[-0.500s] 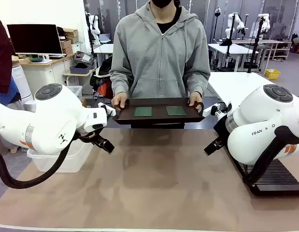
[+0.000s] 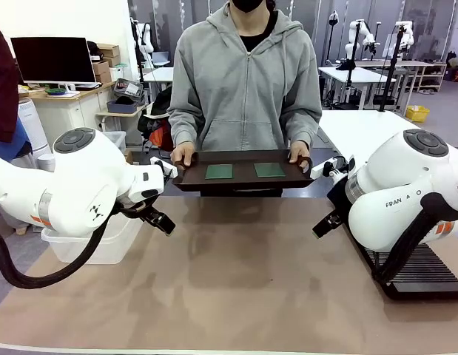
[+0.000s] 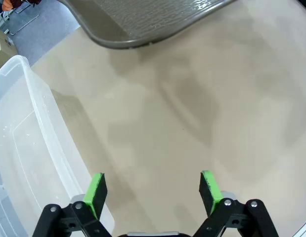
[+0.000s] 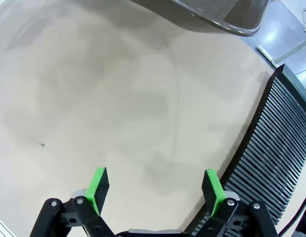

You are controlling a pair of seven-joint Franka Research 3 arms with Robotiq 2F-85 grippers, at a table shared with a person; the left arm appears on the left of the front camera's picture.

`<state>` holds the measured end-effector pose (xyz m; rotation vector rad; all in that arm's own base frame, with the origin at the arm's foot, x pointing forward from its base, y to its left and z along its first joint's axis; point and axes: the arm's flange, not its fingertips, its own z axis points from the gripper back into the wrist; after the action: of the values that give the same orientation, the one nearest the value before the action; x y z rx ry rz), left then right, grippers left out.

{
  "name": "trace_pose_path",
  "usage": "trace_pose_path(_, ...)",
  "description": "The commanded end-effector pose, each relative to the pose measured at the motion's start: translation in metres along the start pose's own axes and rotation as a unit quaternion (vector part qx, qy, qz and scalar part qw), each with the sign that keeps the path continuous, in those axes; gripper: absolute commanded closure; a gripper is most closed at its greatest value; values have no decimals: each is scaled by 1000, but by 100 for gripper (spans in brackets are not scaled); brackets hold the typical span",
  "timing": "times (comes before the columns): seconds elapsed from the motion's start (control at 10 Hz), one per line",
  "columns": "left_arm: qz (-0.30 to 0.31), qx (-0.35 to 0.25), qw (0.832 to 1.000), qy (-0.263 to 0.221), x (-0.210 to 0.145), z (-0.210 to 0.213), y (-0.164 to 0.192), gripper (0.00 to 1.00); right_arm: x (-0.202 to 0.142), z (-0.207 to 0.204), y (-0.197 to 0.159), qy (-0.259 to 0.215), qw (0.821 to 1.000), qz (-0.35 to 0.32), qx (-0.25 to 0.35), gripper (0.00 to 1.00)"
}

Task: Sort PCBs into racks and boxes based on the side picked up.
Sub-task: Pick up the Blank PCB handed by the Human.

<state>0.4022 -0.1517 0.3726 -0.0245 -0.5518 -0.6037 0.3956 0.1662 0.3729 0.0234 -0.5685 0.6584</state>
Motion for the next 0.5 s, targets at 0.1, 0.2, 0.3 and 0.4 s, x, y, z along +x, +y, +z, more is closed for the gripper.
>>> trace_pose_path(0.1, 0, 0, 1000, 0, 0, 0, 0, 0, 0, 0, 0, 0, 1000, 0, 0, 0)
trace_pose_path(0.2, 0, 0, 1000, 0, 0, 0, 0, 0, 0, 0, 0, 0, 1000, 0, 0, 0)
trace_pose_path(0.3, 0, 0, 1000, 0, 0, 0, 0, 0, 0, 0, 0, 0, 1000, 0, 0, 0)
trace_pose_path(0.4, 0, 0, 1000, 0, 0, 0, 0, 0, 0, 0, 0, 0, 1000, 0, 0, 0)
